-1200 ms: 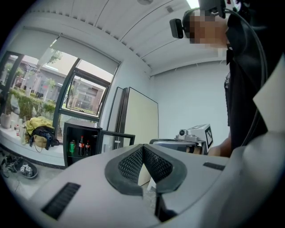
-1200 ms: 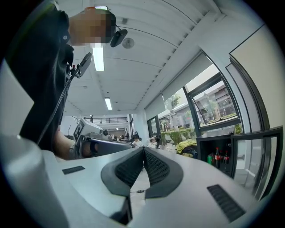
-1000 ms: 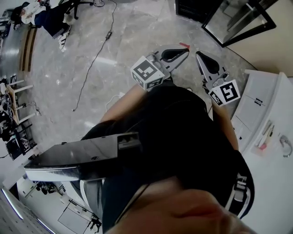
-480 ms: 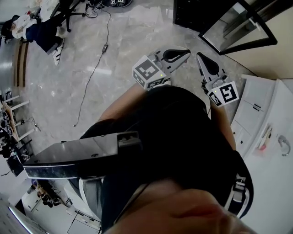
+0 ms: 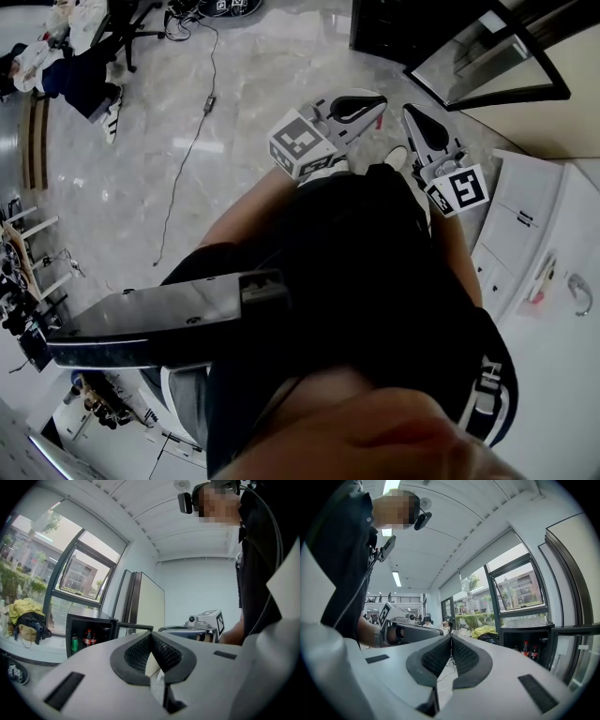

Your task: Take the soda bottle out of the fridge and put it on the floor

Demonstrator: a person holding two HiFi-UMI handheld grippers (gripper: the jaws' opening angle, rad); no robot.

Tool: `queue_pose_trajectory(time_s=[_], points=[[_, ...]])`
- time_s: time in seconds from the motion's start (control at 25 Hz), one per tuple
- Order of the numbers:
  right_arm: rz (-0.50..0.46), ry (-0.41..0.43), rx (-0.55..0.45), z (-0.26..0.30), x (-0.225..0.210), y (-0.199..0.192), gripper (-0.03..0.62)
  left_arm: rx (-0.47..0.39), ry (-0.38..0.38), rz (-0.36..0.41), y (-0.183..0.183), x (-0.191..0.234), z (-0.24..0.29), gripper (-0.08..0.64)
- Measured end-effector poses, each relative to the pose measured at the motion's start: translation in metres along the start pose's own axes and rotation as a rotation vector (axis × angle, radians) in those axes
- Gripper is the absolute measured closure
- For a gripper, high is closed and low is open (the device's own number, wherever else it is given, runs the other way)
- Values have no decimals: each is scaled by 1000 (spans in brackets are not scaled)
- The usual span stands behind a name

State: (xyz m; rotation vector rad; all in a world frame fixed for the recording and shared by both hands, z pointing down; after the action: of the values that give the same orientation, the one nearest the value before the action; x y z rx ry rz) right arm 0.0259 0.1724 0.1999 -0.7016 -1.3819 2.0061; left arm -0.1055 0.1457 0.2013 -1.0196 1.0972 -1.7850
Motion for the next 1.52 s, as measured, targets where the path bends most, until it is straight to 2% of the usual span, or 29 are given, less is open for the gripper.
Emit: queue_pose_trajectory(time_s=[0.28,0.56,0.88,1.16,1.32,1.52], points=[[0,34,-12,10,-49,-3,578,13,35,-9,7,24,36,555],[-4,86,-20,21,-118,3,578,28,86,2,35,53,90,555],[-17,159,0,24,-206,3,578,43,156,-1,68,87,159,555],[-12,206,3,33,-259,1,577,60,243,-10,82,108,193,555],[7,202,12,51,-287,-4,577,66,281,-20,82,131,205,555],[27,149,12,89,-320,-12,577,70,292,-4,72,178,219,555]])
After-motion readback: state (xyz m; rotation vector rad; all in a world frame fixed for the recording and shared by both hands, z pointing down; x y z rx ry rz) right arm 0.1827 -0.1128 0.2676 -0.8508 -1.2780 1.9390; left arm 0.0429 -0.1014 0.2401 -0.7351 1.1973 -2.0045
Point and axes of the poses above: the fingertips, and each gripper's own axes: z forward along the fingers, x to its left, y out of its top, the point moved 6 cm from there along -z, backward along the fingers, and after that the axes turned 15 degrees about x, right-handed, at the moved point
